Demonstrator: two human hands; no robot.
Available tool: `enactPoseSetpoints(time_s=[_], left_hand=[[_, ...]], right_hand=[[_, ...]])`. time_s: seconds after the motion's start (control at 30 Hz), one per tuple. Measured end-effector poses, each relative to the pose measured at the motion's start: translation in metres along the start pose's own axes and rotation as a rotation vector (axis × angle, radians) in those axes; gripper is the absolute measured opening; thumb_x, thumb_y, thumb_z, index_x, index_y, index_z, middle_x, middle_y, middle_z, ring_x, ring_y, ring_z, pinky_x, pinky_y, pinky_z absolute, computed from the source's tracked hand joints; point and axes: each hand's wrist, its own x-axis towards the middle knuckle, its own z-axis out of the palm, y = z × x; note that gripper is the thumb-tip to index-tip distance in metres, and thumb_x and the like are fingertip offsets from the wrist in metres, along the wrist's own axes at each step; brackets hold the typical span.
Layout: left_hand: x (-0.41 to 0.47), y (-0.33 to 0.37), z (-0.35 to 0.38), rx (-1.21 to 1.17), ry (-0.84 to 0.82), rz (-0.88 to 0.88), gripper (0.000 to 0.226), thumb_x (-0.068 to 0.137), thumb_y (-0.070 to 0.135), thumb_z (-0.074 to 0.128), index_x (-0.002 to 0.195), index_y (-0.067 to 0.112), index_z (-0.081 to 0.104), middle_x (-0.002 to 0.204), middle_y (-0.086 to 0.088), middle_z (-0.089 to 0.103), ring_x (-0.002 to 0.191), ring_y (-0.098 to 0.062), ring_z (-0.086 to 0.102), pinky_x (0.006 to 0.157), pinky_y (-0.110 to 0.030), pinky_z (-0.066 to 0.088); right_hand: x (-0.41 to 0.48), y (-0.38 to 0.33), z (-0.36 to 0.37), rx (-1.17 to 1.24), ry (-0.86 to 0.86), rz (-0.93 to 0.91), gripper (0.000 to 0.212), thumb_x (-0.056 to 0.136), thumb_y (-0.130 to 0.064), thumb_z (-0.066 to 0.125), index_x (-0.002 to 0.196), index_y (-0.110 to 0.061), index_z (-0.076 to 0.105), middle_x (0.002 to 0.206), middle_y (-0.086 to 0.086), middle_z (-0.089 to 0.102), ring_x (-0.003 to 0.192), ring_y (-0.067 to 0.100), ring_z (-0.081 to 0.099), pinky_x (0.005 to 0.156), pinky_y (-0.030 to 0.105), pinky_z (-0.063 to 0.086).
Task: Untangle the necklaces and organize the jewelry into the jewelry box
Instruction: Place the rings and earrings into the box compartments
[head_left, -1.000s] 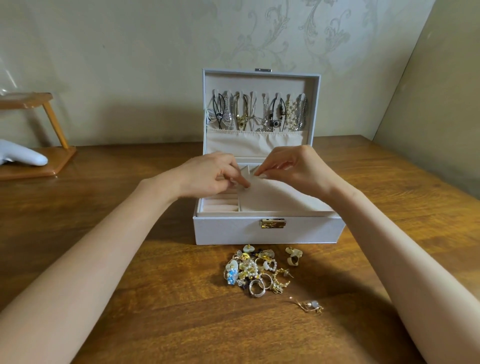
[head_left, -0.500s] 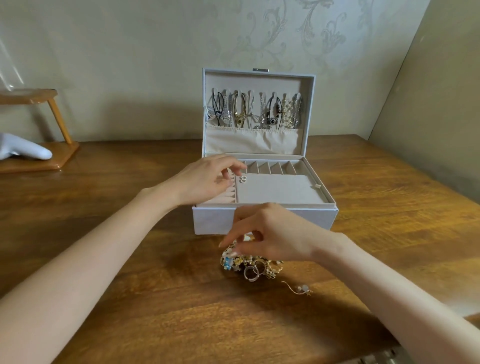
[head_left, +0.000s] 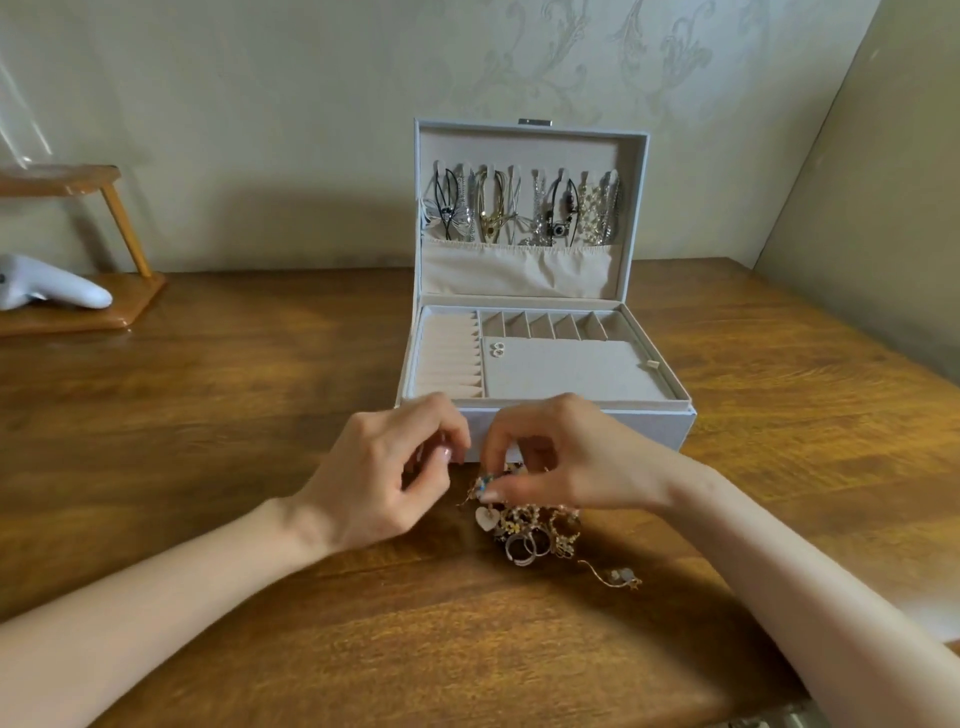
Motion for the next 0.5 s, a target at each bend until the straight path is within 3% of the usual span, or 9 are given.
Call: enactPoseSetpoints(time_s=[0.1, 0.17, 0.23, 0.37, 0.5], left_hand=[[-0.004, 0.0, 0.005, -0.046, -0.022, -0.013, 0.014, 0.084, 0.016, 0.053, 0.098, 0.02, 0.051, 0.078, 0.004, 0.057, 0.059, -0.01, 0.053, 0.052, -0.023, 0.044], [-0.004, 0.001, 0.005, -0.103, -0.044, -0.031, 0.026, 0.083, 0.021, 0.058, 0.107, 0.021, 0.048, 0.086, 0.009, 0.056, 0.06, -0.008, 0.052, 0.054, -0.017, 0.042], [-0.004, 0.001, 0.006, -0.101, -0.04, -0.031, 0.037, 0.083, 0.029, 0.064, 0.114, 0.023, 0.045, 0.093, 0.015, 0.053, 0.065, -0.006, 0.055, 0.057, -0.019, 0.047], [-0.002, 0.0, 0.009, -0.033, -0.004, 0.026, 0.03, 0.087, 0.037, 0.06, 0.109, 0.019, 0.05, 0.095, 0.012, 0.054, 0.073, -0.006, 0.057, 0.063, -0.026, 0.051], [-0.002, -0.001, 0.009, -0.008, 0.028, 0.051, 0.024, 0.089, 0.034, 0.059, 0.105, 0.017, 0.052, 0.092, 0.011, 0.053, 0.072, -0.003, 0.054, 0.064, -0.018, 0.049]], right_hand=[[-0.001, 0.003, -0.003, 0.297, 0.086, 0.097, 0.016, 0.078, -0.021, 0.075, 0.081, -0.009, 0.064, 0.053, -0.008, 0.058, 0.042, 0.008, 0.049, 0.042, 0.021, 0.035], [-0.001, 0.004, -0.001, 0.437, 0.133, 0.134, 0.022, 0.074, -0.024, 0.074, 0.081, -0.007, 0.062, 0.051, -0.005, 0.058, 0.039, 0.013, 0.05, 0.038, 0.024, 0.032], [0.0, 0.003, 0.002, 0.529, 0.153, 0.138, 0.026, 0.071, -0.025, 0.073, 0.082, -0.005, 0.06, 0.055, 0.0, 0.06, 0.036, 0.015, 0.05, 0.035, 0.022, 0.03], [0.002, 0.002, 0.009, 0.613, 0.168, 0.134, 0.026, 0.073, -0.02, 0.071, 0.085, -0.006, 0.054, 0.058, 0.004, 0.063, 0.035, 0.014, 0.051, 0.032, 0.017, 0.032], [-0.001, -0.002, 0.007, 0.594, 0.16, 0.166, 0.03, 0.074, -0.019, 0.071, 0.091, -0.003, 0.052, 0.063, 0.001, 0.068, 0.038, 0.016, 0.053, 0.034, 0.02, 0.036]])
